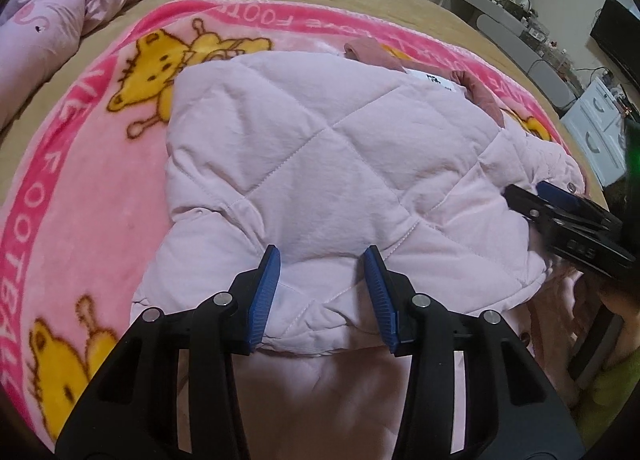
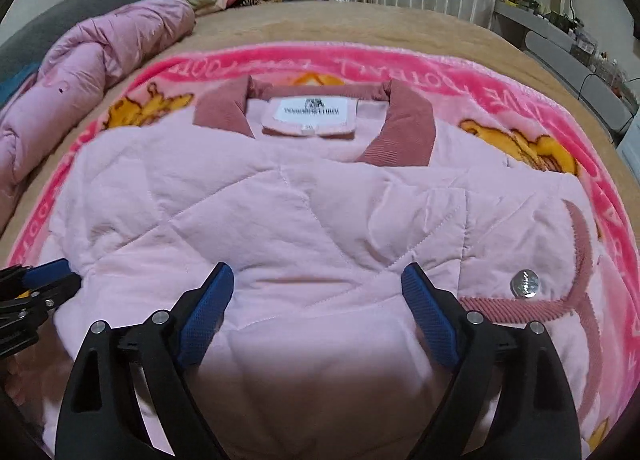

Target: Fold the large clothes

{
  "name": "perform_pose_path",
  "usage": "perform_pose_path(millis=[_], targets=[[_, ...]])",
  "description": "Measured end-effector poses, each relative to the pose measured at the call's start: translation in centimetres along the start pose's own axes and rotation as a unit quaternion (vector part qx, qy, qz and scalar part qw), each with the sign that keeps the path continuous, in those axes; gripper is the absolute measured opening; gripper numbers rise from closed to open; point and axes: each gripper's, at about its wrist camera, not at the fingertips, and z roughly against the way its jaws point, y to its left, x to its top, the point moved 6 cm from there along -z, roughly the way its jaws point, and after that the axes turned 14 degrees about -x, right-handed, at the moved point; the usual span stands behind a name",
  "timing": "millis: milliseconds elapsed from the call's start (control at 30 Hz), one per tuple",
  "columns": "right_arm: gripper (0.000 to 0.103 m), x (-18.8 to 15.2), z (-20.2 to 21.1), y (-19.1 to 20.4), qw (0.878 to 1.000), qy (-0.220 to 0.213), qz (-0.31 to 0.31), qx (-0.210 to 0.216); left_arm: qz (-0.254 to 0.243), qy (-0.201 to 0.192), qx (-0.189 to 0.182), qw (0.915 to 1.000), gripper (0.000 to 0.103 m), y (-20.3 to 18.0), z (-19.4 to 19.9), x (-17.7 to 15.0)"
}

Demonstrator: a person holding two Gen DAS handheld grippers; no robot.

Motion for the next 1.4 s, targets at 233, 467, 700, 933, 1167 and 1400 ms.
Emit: perform_pose_path(millis=[233, 467, 700, 933, 1167, 1400], targets=[[0.098, -0.9, 5.3, -2.4, 0.998, -0.04, -0.044, 0.037, -0.012, -0.004, 0.022, 0.9997, 0.047, -1.0, 1.3, 0.0], [0.099, -2.8, 8.4, -4.2, 0.996, -0.053, -0.063, 0.04, -0.032, -0.022, 0.02, 0.9991, 0.085, -3.1, 3.7, -0.1], [0.099, -3.7, 10.7, -5.6, 0.995, -0.068, -0.068, 0.025, -0.052, -0.028, 0.018, 0.9981, 0.094, -5.5, 5.0, -0.9], [0.099, -3.9, 12.5, -6.8, 0.994, -0.079, -0.071, 0.022, -0.063, -0.038, 0.016, 0.9972, 0.094, -7.3, 6.3, -1.3], [0.099, -4.6, 13.6, -7.8, 0.993, -0.082, -0.08, 0.019, -0.067, -0.051, 0.017, 0.9963, 0.094, -7.9, 8.1, -1.6], [0.099, -5.0, 14.4, -7.9, 0.993, -0.087, -0.082, 0.018, -0.064, -0.059, 0.018, 0.996, 0.094, -7.9, 9.4, -2.1]])
